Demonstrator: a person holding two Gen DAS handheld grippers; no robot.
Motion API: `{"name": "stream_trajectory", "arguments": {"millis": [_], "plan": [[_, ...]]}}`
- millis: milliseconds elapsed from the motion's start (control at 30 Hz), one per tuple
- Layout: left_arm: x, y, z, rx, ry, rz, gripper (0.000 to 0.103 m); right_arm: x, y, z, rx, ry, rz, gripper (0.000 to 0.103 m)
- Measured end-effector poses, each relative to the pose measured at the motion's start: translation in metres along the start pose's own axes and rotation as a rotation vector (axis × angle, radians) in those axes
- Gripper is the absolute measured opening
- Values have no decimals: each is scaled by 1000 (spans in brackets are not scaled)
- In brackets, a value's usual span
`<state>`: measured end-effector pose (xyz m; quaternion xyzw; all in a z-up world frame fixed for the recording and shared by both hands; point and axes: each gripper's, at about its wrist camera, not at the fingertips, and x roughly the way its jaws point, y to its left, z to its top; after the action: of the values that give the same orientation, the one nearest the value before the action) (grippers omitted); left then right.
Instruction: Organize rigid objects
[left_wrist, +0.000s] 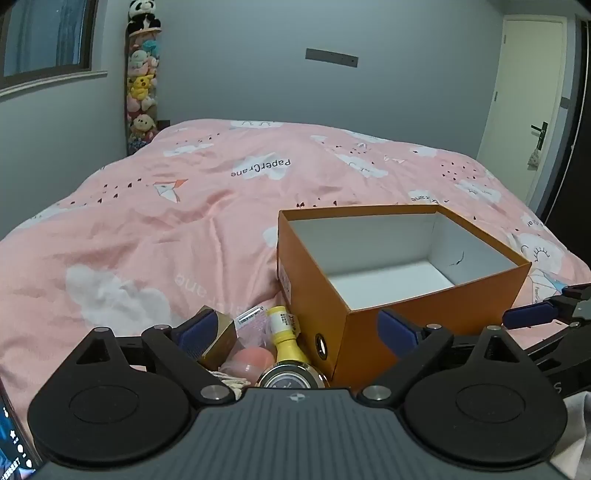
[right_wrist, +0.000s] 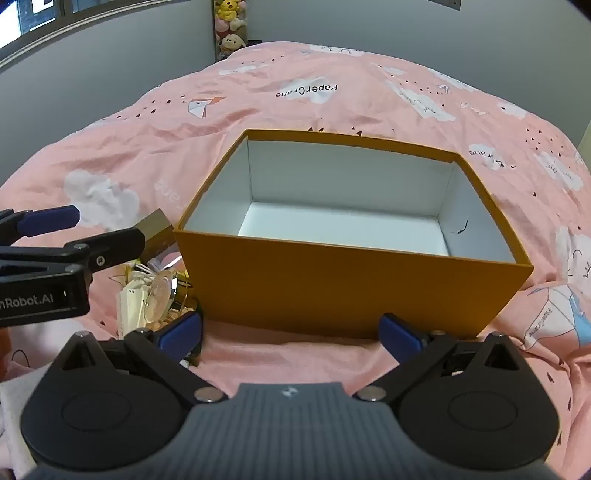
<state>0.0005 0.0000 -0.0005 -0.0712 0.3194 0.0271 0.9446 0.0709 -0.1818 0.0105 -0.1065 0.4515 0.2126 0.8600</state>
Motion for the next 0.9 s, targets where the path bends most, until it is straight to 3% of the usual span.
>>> {"name": "stream_trajectory", "arguments": {"millis": [200,900], "plan": [[-2,-2,4,23,-12,-13,103,1,6,2,-14,19,-7,101],[0,-11,0,83,-31,114,103,3,-1,-1,11,17,40,101]]}}
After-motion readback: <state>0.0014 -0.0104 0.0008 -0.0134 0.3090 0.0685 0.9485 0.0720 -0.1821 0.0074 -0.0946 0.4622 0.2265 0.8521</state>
